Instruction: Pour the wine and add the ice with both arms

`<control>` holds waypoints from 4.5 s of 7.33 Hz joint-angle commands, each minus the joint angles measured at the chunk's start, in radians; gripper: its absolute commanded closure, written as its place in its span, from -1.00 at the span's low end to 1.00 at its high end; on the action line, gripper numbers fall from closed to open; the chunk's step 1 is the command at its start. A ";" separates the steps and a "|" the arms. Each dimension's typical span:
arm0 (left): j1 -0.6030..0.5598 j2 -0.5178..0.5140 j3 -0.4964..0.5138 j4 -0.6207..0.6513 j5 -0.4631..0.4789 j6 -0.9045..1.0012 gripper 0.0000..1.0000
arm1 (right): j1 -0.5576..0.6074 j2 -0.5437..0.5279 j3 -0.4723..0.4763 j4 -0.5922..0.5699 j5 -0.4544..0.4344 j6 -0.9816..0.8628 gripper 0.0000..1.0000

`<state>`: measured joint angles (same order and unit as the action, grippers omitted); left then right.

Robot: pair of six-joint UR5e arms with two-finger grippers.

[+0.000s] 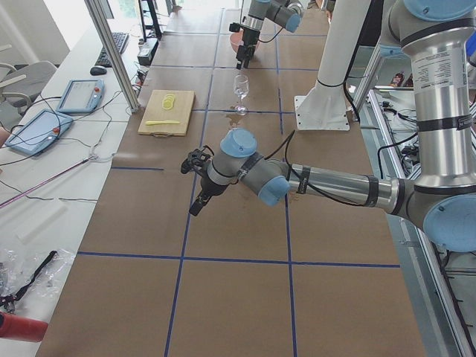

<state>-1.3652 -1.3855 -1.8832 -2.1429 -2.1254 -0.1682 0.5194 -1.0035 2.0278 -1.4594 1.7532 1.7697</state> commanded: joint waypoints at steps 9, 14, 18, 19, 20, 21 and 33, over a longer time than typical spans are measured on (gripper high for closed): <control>-0.113 -0.173 0.079 0.518 -0.122 0.252 -1.00 | 0.821 -0.431 -0.292 -0.015 0.555 -1.270 -1.00; -0.118 -0.139 0.107 0.540 -0.278 0.253 -1.00 | 0.916 -0.469 -0.290 -0.213 0.578 -1.678 -1.00; -0.117 -0.119 0.066 0.546 -0.280 0.253 -1.00 | 0.915 -0.489 -0.274 -0.208 0.641 -1.678 -1.00; -0.115 -0.095 0.044 0.546 -0.280 0.248 -1.00 | 0.915 -0.486 -0.273 -0.206 0.641 -1.678 -1.00; -0.114 -0.093 0.047 0.546 -0.280 0.248 -1.00 | 0.906 -0.483 -0.265 -0.202 0.641 -1.676 -1.00; -0.114 -0.092 0.043 0.544 -0.280 0.248 -1.00 | 0.903 -0.480 -0.253 -0.202 0.641 -1.676 -1.00; -0.121 -0.056 0.039 0.537 -0.278 0.260 -1.00 | 0.903 -0.544 -0.178 -0.211 0.652 -1.662 -1.00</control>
<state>-1.4859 -1.4418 -1.8414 -1.6063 -2.4057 0.0920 1.4220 -1.5491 1.8445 -1.6696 2.3705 0.1064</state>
